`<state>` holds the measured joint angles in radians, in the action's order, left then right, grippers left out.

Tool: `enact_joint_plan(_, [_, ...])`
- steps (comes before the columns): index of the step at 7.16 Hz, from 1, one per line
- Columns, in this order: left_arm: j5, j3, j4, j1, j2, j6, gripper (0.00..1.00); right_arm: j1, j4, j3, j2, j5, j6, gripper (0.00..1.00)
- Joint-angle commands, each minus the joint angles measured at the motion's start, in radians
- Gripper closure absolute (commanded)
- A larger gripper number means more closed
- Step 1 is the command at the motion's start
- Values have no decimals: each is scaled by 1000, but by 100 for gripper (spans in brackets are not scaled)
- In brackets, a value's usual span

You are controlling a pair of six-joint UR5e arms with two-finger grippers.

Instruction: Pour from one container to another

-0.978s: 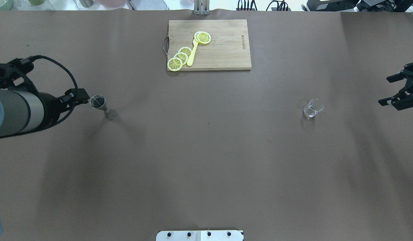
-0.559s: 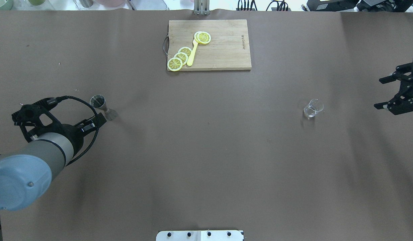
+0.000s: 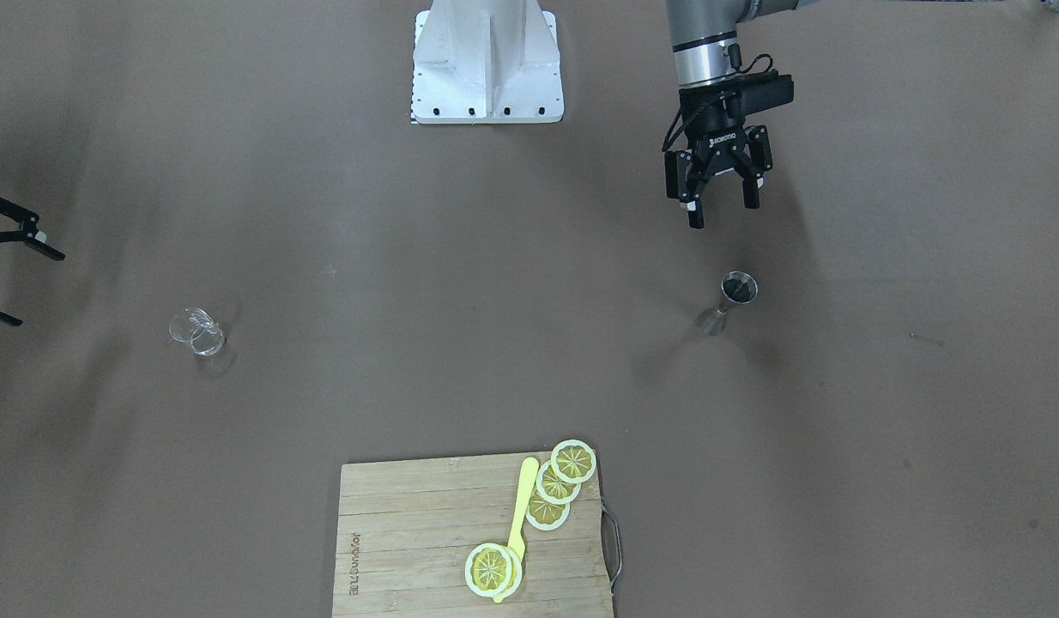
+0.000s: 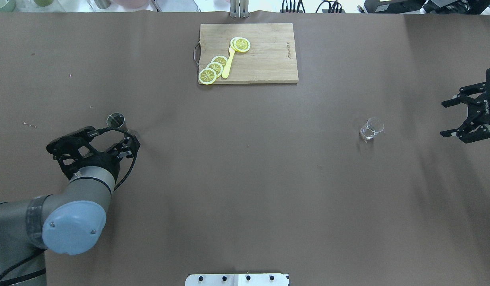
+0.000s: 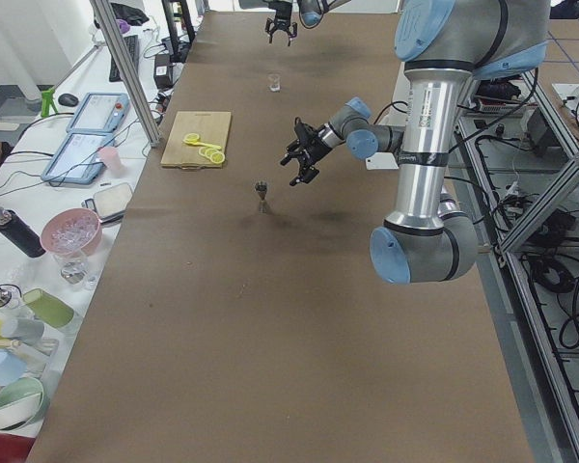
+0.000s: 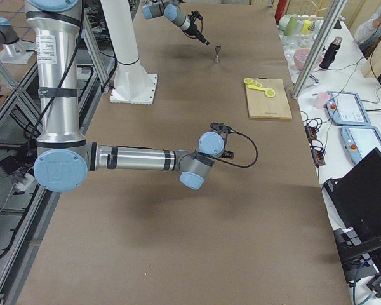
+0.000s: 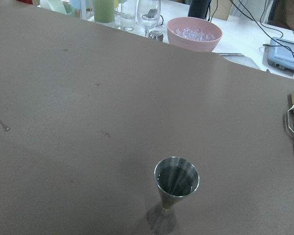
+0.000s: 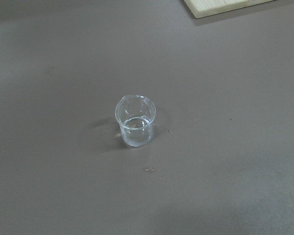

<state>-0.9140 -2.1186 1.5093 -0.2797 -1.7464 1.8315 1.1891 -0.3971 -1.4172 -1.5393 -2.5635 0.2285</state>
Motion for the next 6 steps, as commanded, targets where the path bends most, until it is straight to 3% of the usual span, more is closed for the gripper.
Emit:
enact_joint_plan(1, [97,68,2,26,-25,3,3,0,101,124,73,-47,0,0])
enact_joint_plan(5, [179,187,8,68,-36,35,3,-26,169,199,133,-72,-15,0])
enact_joint_plan(6, [211,218,6,74,-56,110,3,-34,167,201,133,-16,-67,0])
